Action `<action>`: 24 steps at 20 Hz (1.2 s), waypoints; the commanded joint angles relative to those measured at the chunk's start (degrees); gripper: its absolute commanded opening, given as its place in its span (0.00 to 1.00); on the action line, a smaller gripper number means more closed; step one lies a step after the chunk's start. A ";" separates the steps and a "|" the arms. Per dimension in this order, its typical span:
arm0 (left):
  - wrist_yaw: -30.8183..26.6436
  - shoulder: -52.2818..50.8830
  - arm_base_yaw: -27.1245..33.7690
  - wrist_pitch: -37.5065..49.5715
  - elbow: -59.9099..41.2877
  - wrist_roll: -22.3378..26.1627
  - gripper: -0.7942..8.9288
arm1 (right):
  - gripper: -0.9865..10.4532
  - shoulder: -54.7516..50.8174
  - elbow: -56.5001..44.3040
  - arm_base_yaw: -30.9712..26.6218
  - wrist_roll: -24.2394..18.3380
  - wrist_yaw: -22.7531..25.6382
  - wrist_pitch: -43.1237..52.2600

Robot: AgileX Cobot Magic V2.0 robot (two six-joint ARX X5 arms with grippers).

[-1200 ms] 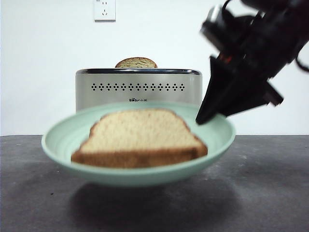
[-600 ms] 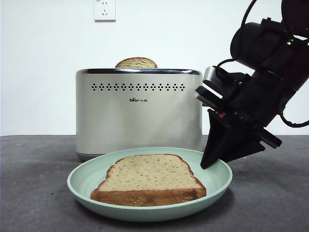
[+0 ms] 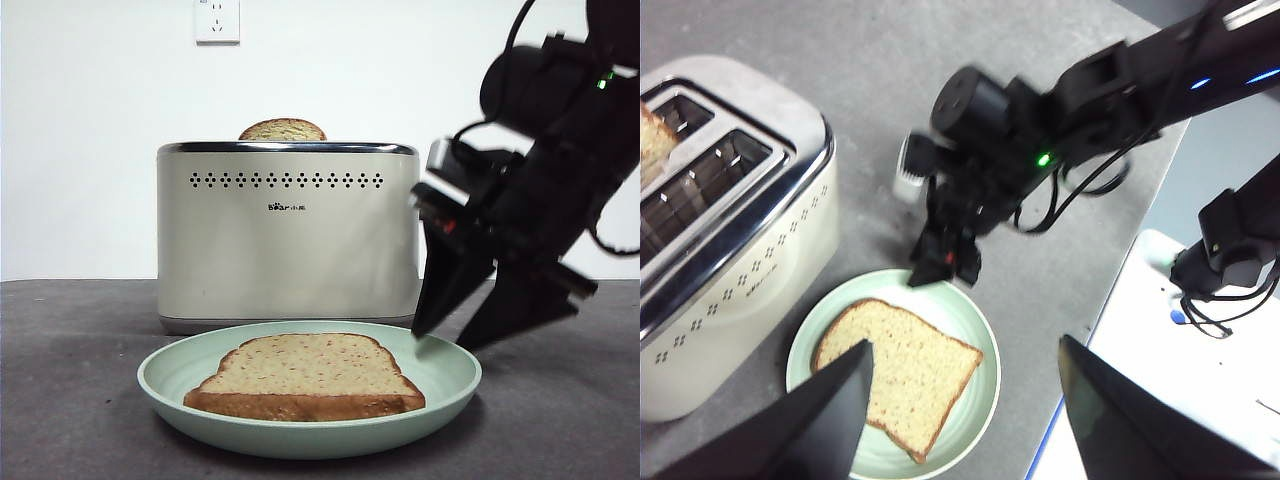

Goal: Take the bread from the toaster,put the bread on the plate,put the plate on the table

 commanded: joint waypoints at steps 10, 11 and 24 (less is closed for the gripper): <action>-3.15 0.22 -0.46 -0.48 1.51 0.09 0.34 | 0.28 -32.65 9.66 10.71 -5.11 11.54 -21.14; -4.70 0.22 -0.46 -0.48 1.51 -0.61 0.32 | 0.28 -34.73 10.40 12.55 -5.05 13.35 -22.71; -7.69 0.22 -0.46 -3.37 1.51 -1.03 0.09 | 0.09 -40.57 10.84 20.98 -3.85 14.64 -28.28</action>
